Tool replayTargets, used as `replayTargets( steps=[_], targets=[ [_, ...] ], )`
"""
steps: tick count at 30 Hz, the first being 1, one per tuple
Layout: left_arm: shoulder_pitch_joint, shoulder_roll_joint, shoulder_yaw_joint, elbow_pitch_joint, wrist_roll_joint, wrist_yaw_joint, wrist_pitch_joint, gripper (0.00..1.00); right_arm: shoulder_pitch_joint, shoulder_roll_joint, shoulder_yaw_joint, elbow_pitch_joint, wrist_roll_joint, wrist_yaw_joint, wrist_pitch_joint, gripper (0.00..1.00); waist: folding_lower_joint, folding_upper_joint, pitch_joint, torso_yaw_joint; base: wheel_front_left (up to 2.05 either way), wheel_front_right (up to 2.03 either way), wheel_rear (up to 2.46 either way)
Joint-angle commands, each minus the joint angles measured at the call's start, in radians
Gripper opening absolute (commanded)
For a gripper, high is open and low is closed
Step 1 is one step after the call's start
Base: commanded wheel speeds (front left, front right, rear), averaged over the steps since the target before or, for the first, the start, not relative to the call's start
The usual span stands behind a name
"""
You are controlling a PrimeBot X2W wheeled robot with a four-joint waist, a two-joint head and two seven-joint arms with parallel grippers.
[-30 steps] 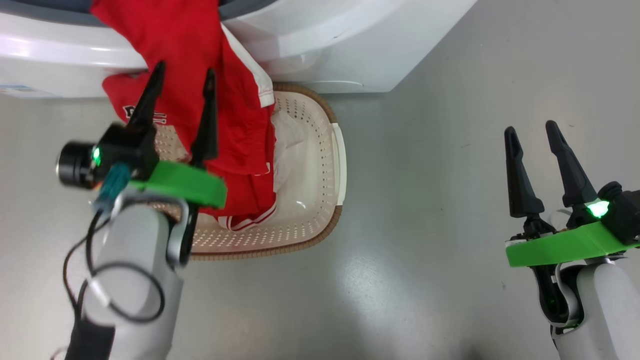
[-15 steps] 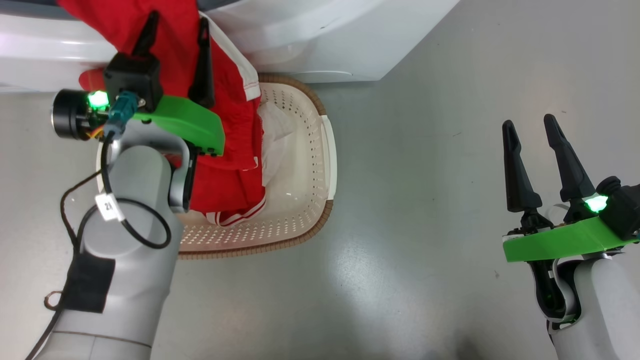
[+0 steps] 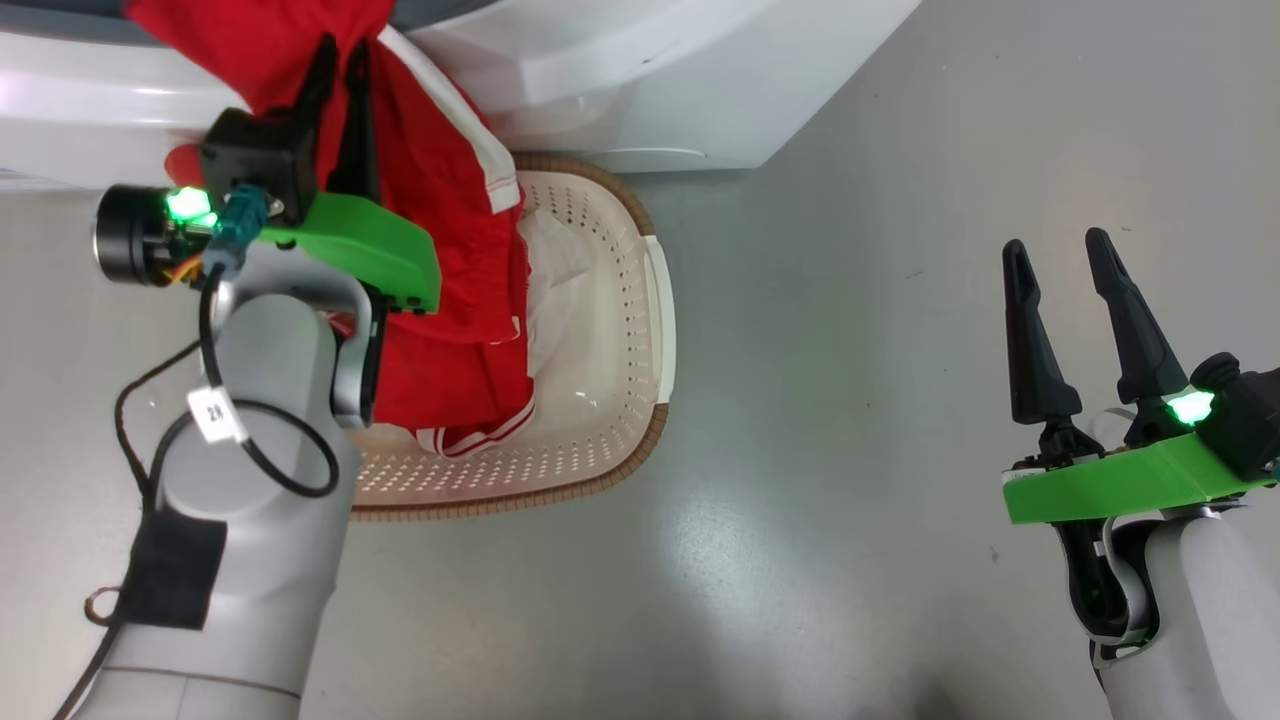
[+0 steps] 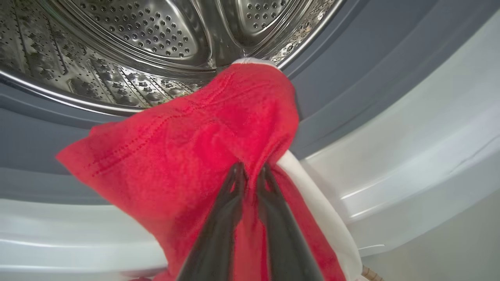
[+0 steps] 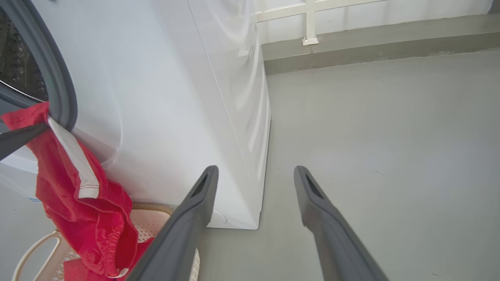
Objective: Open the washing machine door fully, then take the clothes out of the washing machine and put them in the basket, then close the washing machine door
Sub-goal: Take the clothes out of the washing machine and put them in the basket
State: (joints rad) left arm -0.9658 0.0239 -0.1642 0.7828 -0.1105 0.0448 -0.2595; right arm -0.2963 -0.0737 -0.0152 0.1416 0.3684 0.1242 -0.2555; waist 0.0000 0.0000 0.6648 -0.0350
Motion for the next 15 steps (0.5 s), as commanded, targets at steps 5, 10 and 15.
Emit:
replayTargets(
  steps=[5, 10, 15],
  targets=[
    [0.061, 0.027, 0.024, -0.097, -0.001, 0.003, -0.002, 0.00, 0.014, -0.002, 0.020, -0.022, -0.008, 0.007, -0.006, 1.00, 0.0000, 0.0000, -0.014, 0.011, 0.00, 0.00, 0.00],
    [0.145, 0.027, 0.030, -0.208, -0.030, 0.003, -0.002, 0.00, 0.023, -0.005, 0.017, -0.021, -0.007, 0.007, -0.006, 1.00, 0.0000, 0.0000, -0.026, 0.022, 0.00, 0.00, 0.00],
    [0.237, 0.026, 0.030, -0.296, -0.042, 0.002, -0.002, 0.00, 0.028, -0.009, 0.014, -0.021, -0.007, 0.007, -0.006, 1.00, 0.0000, 0.0000, -0.035, 0.034, 0.00, 0.00, 0.00]
  ],
)
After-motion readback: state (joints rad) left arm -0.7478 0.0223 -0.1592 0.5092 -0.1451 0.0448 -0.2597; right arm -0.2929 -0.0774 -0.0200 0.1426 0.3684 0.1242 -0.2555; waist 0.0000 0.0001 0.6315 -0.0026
